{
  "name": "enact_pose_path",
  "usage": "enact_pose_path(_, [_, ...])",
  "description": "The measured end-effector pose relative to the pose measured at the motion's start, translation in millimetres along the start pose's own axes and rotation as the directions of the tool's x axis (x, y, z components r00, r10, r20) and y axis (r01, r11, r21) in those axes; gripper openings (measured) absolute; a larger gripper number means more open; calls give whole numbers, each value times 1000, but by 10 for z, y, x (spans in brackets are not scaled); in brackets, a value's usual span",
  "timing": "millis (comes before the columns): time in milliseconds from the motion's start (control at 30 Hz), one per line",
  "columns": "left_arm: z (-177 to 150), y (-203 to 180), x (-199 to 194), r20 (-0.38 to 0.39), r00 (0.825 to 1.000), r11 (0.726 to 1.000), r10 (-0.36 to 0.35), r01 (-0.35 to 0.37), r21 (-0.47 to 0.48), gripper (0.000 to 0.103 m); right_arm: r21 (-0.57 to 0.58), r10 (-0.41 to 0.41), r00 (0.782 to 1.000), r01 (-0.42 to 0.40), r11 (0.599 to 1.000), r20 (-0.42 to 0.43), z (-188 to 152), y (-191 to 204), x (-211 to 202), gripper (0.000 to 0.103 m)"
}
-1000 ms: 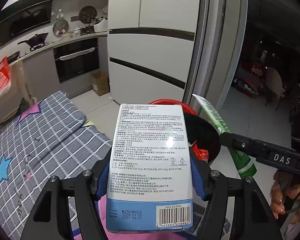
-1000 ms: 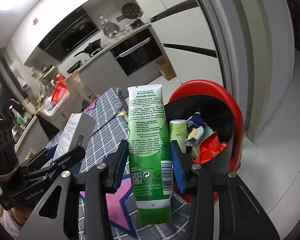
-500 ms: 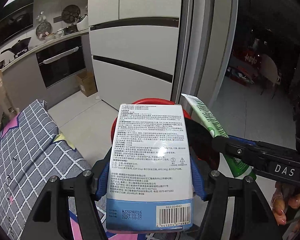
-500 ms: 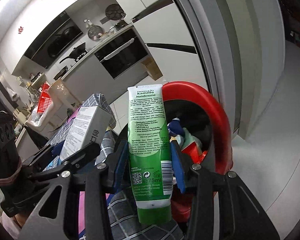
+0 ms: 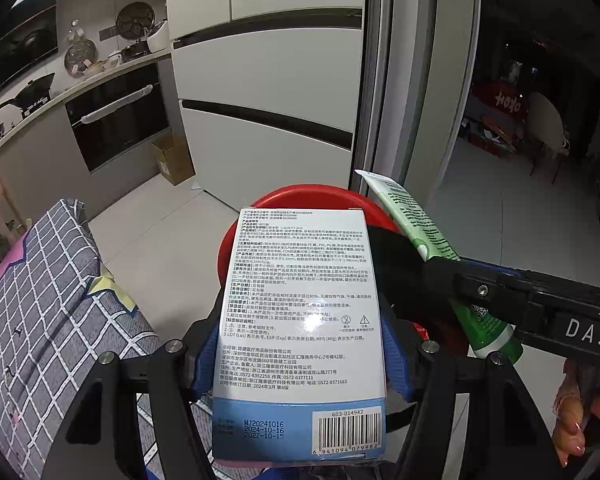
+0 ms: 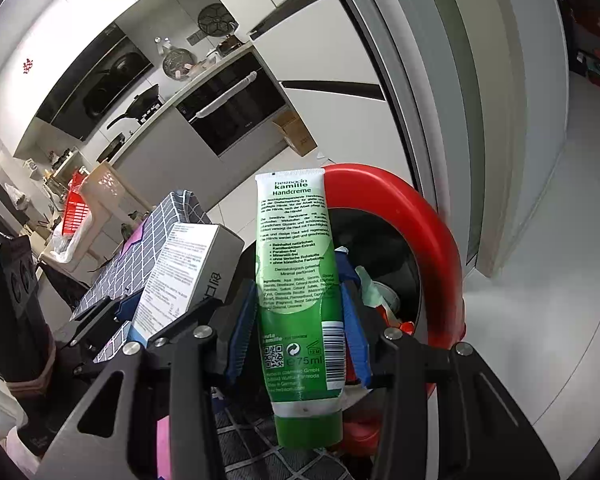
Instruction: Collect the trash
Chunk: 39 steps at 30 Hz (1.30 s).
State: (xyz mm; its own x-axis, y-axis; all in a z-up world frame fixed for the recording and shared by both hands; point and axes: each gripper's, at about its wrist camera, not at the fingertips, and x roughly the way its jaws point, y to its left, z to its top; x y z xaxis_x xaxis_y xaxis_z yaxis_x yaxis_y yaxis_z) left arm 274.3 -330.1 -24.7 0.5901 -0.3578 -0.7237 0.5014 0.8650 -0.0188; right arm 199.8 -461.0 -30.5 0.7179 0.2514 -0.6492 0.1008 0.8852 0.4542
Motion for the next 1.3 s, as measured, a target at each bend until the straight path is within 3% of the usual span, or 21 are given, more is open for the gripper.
enact_pose_path(467, [-4, -122, 291, -42, 999, 999, 28, -26, 46, 103, 62, 2, 999, 1, 998, -37, 91, -164, 196, 47])
enact_pose_path(833, [32, -127, 289, -35, 999, 999, 25, -24, 33, 103, 72, -9, 1000, 7, 997, 20, 50, -199, -114, 49])
enact_pose_path(1300, [0, -76, -300, 91, 995, 999, 34, -33, -15, 103, 93, -8, 998, 2, 996, 64, -121, -184, -456, 56])
